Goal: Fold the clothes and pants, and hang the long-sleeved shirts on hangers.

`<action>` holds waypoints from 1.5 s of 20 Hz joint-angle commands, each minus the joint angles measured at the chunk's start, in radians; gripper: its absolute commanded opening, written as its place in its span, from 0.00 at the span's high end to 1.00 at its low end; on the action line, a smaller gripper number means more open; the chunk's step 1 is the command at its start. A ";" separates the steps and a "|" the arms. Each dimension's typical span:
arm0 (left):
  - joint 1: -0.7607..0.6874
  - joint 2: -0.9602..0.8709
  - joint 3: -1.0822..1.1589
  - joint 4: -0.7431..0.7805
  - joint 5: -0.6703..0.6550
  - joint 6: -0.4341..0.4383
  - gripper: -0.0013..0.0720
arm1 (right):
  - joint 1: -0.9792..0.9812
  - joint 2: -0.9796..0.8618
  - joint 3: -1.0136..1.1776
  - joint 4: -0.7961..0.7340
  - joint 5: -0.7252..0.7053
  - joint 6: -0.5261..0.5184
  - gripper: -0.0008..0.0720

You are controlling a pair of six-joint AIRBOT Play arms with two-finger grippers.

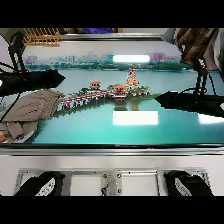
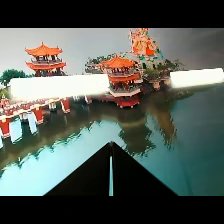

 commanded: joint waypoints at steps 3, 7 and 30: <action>0.031 -0.007 0.001 0.250 0.084 0.097 0.02 | 0.001 0.000 0.000 0.000 0.000 0.000 0.96; 0.131 -0.117 -0.031 0.701 0.048 -0.067 0.02 | 0.001 0.000 0.000 0.000 0.000 0.000 0.96; 0.262 -0.489 -0.148 0.747 0.254 -0.139 0.97 | 0.001 0.000 0.000 0.000 0.000 0.000 0.96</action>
